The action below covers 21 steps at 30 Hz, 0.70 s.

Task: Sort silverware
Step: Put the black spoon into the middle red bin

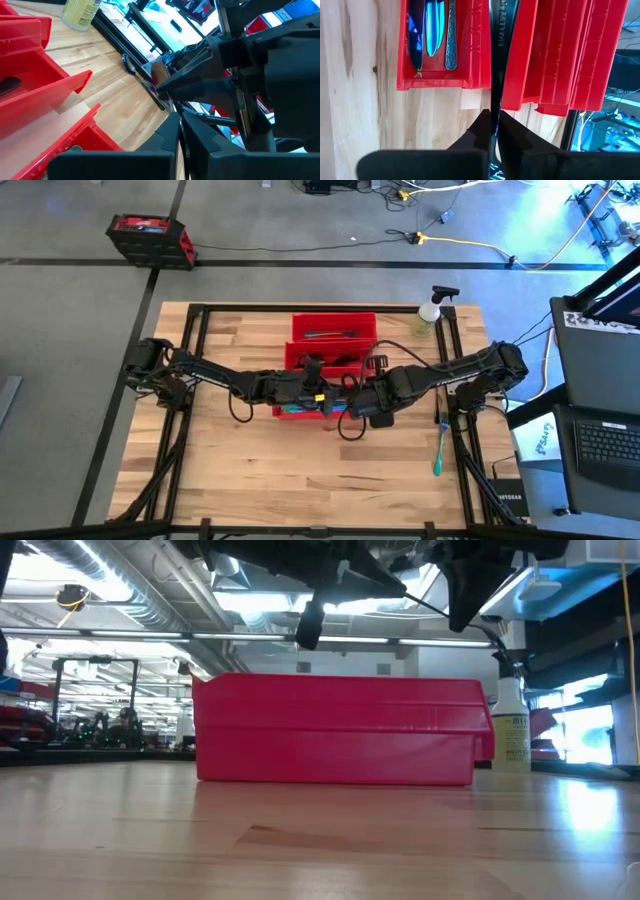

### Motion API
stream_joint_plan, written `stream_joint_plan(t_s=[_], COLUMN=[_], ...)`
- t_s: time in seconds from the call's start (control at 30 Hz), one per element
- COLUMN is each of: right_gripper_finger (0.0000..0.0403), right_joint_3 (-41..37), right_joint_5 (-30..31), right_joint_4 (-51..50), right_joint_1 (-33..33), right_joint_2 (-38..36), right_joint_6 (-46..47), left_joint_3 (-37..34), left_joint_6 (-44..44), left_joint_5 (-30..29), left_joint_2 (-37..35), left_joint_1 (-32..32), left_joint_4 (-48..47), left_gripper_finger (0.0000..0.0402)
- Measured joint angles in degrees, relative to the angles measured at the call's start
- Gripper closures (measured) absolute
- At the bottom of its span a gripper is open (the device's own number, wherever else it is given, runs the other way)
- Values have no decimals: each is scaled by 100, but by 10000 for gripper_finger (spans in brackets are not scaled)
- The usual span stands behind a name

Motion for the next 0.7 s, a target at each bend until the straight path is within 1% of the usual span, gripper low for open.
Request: stream_joint_plan(t_s=[0.07,0.17,0.33,0.4,0.5,0.6,0.7], right_gripper_finger=[390,364,294,262,214,171,139], right_joint_3=[2,106,471,656,888,1064,1045], right_joint_5=[-55,-142,-335,-240,-89,202,435], right_joint_4=[28,97,74,78,117,66,-3], right_joint_1=[0,2,7,7,7,39,115], right_joint_2=[-4,-6,-9,-9,-53,-172,-426], right_joint_6=[22,43,135,174,201,426,761], left_joint_3=[0,0,0,0,0,0,0], left_joint_6=[27,45,210,356,534,1015,1656], left_joint_5=[0,25,42,55,281,589,804], left_joint_2=[0,4,4,4,4,4,-56], left_joint_1=[0,0,64,140,311,486,673], left_joint_4=[0,18,36,41,36,36,-17], left_gripper_finger=[401,401,401,401,401,401,401])
